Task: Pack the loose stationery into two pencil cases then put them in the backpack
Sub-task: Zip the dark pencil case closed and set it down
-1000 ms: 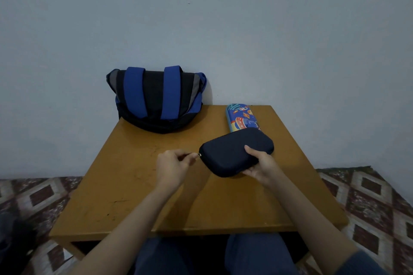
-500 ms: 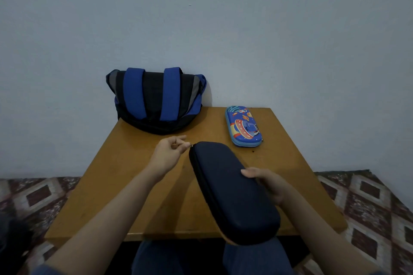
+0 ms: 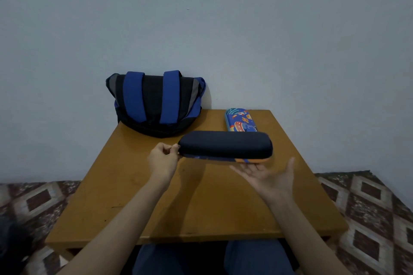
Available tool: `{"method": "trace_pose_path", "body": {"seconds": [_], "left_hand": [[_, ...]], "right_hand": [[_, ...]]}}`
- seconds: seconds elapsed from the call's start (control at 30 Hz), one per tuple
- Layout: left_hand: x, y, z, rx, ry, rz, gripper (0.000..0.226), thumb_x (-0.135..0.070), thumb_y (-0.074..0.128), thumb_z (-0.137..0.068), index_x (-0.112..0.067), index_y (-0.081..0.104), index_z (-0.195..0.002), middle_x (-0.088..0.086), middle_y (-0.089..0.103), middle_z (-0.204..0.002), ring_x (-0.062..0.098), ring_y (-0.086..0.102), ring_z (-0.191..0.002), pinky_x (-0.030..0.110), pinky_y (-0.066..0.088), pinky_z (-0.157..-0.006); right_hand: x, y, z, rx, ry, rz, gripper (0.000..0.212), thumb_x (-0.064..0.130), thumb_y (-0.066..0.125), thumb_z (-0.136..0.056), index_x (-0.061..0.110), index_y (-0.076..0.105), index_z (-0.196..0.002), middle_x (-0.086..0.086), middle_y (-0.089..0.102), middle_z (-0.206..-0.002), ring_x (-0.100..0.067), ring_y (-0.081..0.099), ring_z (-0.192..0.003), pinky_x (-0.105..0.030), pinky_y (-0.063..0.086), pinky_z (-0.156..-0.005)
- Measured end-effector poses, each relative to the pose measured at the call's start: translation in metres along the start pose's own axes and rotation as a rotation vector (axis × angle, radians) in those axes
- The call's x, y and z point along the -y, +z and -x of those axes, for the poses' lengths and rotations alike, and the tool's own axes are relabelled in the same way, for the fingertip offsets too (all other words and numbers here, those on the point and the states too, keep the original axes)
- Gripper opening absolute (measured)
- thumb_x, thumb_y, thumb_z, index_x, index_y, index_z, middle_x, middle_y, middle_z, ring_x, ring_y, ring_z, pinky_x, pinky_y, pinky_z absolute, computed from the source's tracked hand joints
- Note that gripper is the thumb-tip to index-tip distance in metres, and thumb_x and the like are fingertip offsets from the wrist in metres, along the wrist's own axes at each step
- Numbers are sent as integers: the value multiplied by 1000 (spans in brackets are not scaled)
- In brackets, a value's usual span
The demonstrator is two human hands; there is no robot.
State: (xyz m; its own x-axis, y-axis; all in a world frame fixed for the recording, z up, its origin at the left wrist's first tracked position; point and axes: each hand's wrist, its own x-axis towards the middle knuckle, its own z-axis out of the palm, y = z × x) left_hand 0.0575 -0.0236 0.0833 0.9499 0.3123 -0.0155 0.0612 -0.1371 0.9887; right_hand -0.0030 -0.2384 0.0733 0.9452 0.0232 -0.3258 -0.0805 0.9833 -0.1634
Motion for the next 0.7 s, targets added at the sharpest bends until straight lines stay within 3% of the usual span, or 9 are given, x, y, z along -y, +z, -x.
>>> {"method": "trace_pose_path", "body": {"seconds": [0.07, 0.13, 0.17, 0.3, 0.53, 0.7], "left_hand": [[-1, 5, 11, -5, 70, -53, 28, -15, 56, -92, -11, 48, -66, 11, 60, -76, 28, 63, -80, 36, 52, -74], [-2, 11, 29, 24, 172, -113, 26, -16, 60, -90, -13, 52, -65, 2, 57, -68, 15, 56, -66, 17, 44, -61], [-3, 14, 39, 44, 223, -145, 24, -16, 62, -88, -14, 55, -66, -3, 57, -66, 9, 53, -63, 12, 40, -56], [2, 19, 53, 96, 321, -214, 11, -15, 65, -86, -16, 62, -75, -13, 58, -69, -2, 53, -65, 5, 42, -60], [0, 5, 30, 89, 307, -313, 7, -18, 68, -83, -13, 72, -85, -12, 63, -85, 3, 57, -80, 6, 39, -66], [-6, -1, 22, 150, 249, -300, 6, -20, 69, -82, -15, 73, -84, -5, 68, -81, 8, 61, -82, 20, 46, -76]], "right_hand": [[-10, 14, -4, -24, -49, 80, 94, 61, 59, -68, 8, 29, -140, -26, 40, -134, -44, 31, -133, -70, 23, -100], [-21, 23, -10, -56, -103, 193, 88, 45, 67, -69, 13, 29, -142, -21, 44, -134, -45, 41, -125, -70, 31, -96], [-26, 26, -13, -82, -128, 241, 80, 37, 68, -74, 14, 31, -141, -19, 49, -127, -42, 47, -117, -67, 36, -94], [-31, 29, -26, -264, -219, 377, 58, 15, 65, -85, 13, 35, -136, -11, 56, -101, -30, 54, -100, -53, 48, -84], [-8, 18, -14, -201, -109, 538, 35, 11, 57, -89, 13, 42, -120, -10, 58, -102, -27, 58, -92, -44, 49, -69], [-1, 6, -4, -94, -11, 630, 25, 12, 56, -88, 15, 52, -113, -9, 62, -113, -27, 58, -105, -44, 51, -78]]}}
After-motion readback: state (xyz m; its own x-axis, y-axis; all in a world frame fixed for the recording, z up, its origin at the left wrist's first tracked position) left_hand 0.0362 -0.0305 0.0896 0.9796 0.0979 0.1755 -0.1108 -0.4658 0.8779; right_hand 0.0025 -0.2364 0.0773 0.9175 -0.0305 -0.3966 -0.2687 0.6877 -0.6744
